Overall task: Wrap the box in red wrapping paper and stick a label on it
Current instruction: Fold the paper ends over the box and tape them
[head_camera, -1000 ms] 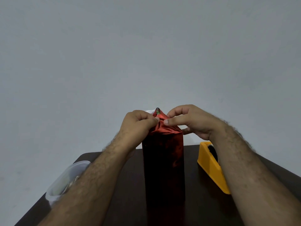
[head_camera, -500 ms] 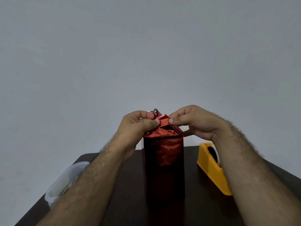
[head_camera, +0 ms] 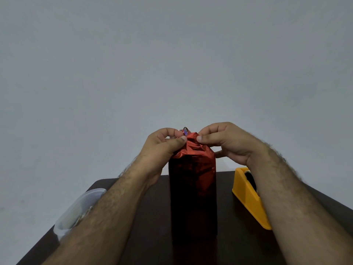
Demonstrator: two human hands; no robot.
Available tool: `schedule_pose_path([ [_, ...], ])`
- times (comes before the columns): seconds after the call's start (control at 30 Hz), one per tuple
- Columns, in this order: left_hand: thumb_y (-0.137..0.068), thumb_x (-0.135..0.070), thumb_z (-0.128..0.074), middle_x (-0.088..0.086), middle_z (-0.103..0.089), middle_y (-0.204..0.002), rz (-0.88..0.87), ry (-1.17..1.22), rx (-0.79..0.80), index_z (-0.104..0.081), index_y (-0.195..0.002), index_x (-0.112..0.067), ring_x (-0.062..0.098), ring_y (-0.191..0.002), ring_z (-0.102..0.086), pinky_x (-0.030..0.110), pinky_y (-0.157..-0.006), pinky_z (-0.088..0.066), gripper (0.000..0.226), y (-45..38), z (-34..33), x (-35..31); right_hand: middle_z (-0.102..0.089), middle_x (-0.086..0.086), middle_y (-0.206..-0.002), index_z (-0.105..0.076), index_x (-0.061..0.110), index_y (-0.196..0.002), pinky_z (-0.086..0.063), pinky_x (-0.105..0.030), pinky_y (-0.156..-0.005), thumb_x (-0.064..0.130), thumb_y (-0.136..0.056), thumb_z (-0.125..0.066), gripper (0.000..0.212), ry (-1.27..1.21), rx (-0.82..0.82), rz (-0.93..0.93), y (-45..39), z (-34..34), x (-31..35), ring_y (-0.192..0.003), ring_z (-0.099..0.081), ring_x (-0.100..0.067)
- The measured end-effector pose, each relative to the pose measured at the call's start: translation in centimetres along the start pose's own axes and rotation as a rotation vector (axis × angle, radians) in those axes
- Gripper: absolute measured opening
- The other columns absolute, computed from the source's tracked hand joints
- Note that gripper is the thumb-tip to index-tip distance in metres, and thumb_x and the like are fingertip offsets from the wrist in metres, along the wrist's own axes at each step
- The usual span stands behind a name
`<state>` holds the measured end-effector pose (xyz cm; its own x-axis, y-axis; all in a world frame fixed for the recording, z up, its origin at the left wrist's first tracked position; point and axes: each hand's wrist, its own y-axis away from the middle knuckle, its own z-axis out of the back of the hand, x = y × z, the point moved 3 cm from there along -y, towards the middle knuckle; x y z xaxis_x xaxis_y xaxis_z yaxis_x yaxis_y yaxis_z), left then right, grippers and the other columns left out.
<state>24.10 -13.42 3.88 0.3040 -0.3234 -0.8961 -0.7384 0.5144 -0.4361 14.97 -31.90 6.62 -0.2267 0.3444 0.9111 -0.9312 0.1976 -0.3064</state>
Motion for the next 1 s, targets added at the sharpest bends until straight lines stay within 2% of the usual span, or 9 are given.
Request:
schedule_pose_path([
  [0.1, -0.085, -0.006, -0.085, 0.016, -0.074, -0.088, -0.006, 0.006, 0.006, -0.072, -0.104, -0.001, 0.019, -0.074, -0.070, 0.022, -0.066, -0.053, 0.024, 0.10, 0.20, -0.01, -0.074, -0.003, -0.090, -0.078, 0.012, -0.091, -0.054, -0.041, -0.082, 0.013, -0.091, -0.078, 0.001, -0.030, -0.017, -0.009, -0.09, 0.12, -0.06, -0.087, -0.069, -0.014],
  [0.27, -0.092, -0.010, -0.079, 0.012, -0.075, -0.083, -0.014, -0.053, -0.006, -0.079, -0.090, -0.001, 0.016, -0.077, -0.069, 0.027, -0.075, -0.053, 0.009, -0.05, 0.38, 0.32, -0.076, -0.005, -0.092, -0.079, 0.008, -0.096, -0.054, -0.043, -0.085, 0.012, -0.092, -0.077, 0.006, -0.036, -0.029, -0.006, -0.19, 0.15, 0.04, -0.091, -0.070, -0.015],
  [0.4, -0.098, -0.012, -0.074, 0.011, -0.077, -0.088, 0.004, -0.052, -0.006, -0.079, -0.093, 0.000, 0.015, -0.081, -0.070, 0.025, -0.079, -0.053, 0.015, -0.17, 0.16, 0.45, -0.077, -0.007, -0.095, -0.080, 0.005, -0.098, -0.054, -0.040, -0.085, 0.012, -0.092, -0.076, 0.010, -0.037, -0.026, 0.012, -0.20, -0.13, 0.03, -0.092, -0.071, -0.016],
  [0.6, -0.102, -0.012, -0.068, 0.012, -0.078, -0.091, 0.020, -0.053, 0.034, -0.078, -0.099, 0.006, 0.014, -0.082, -0.072, 0.019, -0.074, -0.055, 0.020, -0.13, -0.07, 0.70, -0.078, -0.006, -0.095, -0.081, 0.008, -0.096, -0.054, -0.041, -0.086, 0.016, -0.089, -0.079, 0.011, -0.040, -0.020, 0.035, 0.00, -0.28, 0.19, -0.092, -0.071, -0.015],
  [0.73, -0.103, -0.013, -0.067, 0.012, -0.078, -0.092, 0.024, -0.077, 0.057, -0.079, -0.100, 0.004, 0.014, -0.083, -0.070, 0.020, -0.076, -0.053, 0.020, -0.12, -0.17, 0.64, -0.078, -0.007, -0.097, -0.082, 0.009, -0.093, -0.053, -0.043, -0.087, 0.029, -0.077, -0.086, 0.026, -0.022, -0.034, 0.054, 0.33, -0.45, 0.47, -0.094, -0.071, -0.015],
  [0.87, -0.102, -0.012, -0.068, 0.011, -0.077, -0.091, -0.003, -0.093, 0.088, -0.079, -0.099, 0.002, 0.014, -0.082, -0.070, 0.021, -0.076, -0.053, 0.018, 0.17, -0.40, 0.38, -0.080, 0.000, -0.114, -0.079, 0.011, -0.088, -0.054, -0.047, -0.091, 0.018, -0.090, -0.080, 0.007, -0.053, -0.057, 0.054, -0.04, -0.54, 0.20, -0.109, -0.073, -0.016],
  [0.93, -0.097, -0.012, -0.075, 0.012, -0.075, -0.093, -0.029, -0.112, 0.058, -0.080, -0.102, -0.003, 0.015, -0.081, -0.069, 0.025, -0.078, -0.055, 0.011, 0.28, -0.39, 0.36, -0.078, 0.005, -0.121, -0.078, 0.016, -0.079, -0.055, -0.049, -0.090, 0.014, -0.091, -0.078, 0.012, -0.063, -0.054, 0.047, -0.30, -0.57, -0.05, -0.118, -0.072, -0.019],
  [1.0, -0.090, -0.016, -0.084, 0.011, -0.076, -0.104, -0.038, -0.142, -0.009, -0.080, -0.111, -0.017, 0.014, -0.082, -0.069, 0.028, -0.079, -0.057, 0.021, 0.24, -0.28, 0.64, -0.077, 0.006, -0.122, -0.077, 0.016, -0.076, -0.054, -0.048, -0.089, 0.012, -0.091, -0.078, 0.016, -0.045, -0.050, 0.033, -0.37, -0.62, -0.15, -0.120, -0.070, -0.022],
])
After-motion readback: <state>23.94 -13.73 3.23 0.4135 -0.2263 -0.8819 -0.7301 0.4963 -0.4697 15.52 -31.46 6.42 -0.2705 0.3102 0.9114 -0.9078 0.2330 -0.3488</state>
